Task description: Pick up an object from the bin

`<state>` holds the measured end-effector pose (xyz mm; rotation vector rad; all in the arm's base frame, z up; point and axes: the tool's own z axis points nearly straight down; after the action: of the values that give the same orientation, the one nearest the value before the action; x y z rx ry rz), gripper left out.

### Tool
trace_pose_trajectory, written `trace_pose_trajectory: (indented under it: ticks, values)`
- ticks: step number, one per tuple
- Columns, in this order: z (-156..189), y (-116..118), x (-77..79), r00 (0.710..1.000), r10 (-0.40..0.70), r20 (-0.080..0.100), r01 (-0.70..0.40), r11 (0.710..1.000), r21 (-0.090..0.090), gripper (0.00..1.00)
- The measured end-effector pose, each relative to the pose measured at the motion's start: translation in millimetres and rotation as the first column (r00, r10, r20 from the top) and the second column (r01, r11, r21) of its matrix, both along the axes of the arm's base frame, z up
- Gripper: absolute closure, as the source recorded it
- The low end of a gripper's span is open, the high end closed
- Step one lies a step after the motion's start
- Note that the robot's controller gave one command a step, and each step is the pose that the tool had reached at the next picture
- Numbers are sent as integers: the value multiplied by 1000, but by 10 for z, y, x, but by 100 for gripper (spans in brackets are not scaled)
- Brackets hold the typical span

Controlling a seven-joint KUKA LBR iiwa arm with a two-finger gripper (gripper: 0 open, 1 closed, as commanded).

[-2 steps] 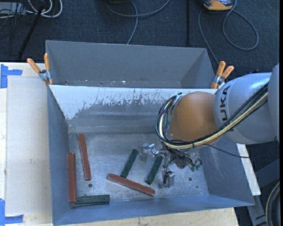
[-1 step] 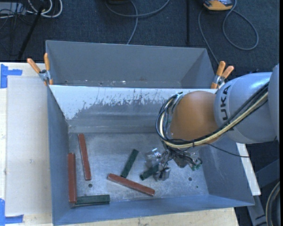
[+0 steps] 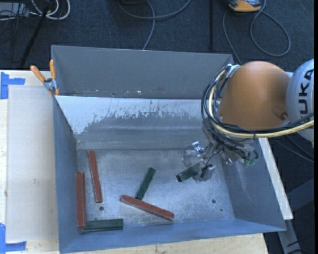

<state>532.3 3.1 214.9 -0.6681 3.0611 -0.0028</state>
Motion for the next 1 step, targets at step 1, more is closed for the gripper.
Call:
trace_pose_trajectory:
  ticks: [1]
  values:
    - [-46, -1, -15, 1000, -2, -8, 2, 1000, 1, 0]
